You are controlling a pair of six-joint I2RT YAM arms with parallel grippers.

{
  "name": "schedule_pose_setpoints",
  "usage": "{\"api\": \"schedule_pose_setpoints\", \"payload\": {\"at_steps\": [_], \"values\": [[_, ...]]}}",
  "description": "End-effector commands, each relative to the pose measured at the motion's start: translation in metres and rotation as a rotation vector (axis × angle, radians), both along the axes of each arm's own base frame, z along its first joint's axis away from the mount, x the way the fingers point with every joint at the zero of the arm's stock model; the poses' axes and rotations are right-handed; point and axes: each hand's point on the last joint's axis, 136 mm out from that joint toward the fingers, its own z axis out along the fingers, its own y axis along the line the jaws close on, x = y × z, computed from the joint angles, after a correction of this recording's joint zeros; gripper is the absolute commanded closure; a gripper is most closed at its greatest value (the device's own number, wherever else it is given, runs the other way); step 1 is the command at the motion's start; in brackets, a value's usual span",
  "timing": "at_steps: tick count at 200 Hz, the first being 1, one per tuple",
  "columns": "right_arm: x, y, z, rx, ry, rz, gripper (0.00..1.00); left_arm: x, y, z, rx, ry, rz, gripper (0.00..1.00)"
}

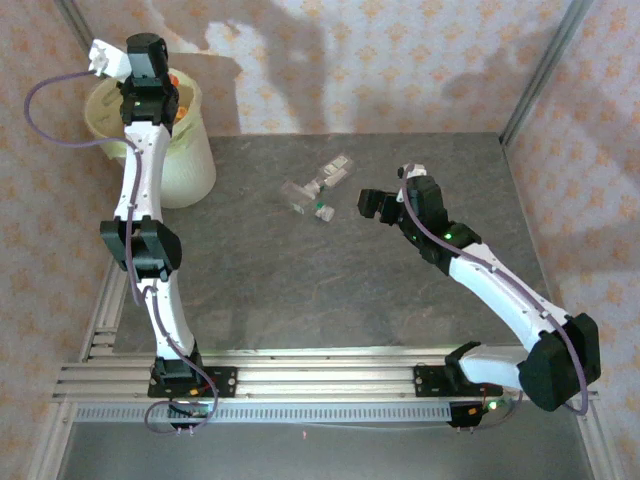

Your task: Put the plastic bottles in the bin

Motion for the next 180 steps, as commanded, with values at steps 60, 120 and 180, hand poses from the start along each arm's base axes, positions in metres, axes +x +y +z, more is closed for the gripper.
{"api": "schedule_pose_setpoints", "payload": {"at_steps": [60,120,180], "values": [[-0.005,-0.013,0.016,0.005,-0.04,-0.045,0.01,-0.014,0.036,-0.025,-0.209,-0.068,0.145,0.0],[0.004,-0.022,0.014,0.054,-0.031,-0.149,0.01,-0.021,-0.008,0.014,-0.109,0.001,-0.038,0.0],[0.016,-0.018,0.009,0.067,-0.002,-0.171,0.01,-0.048,-0.128,0.058,-0.001,-0.069,-0.431,0.0]]}}
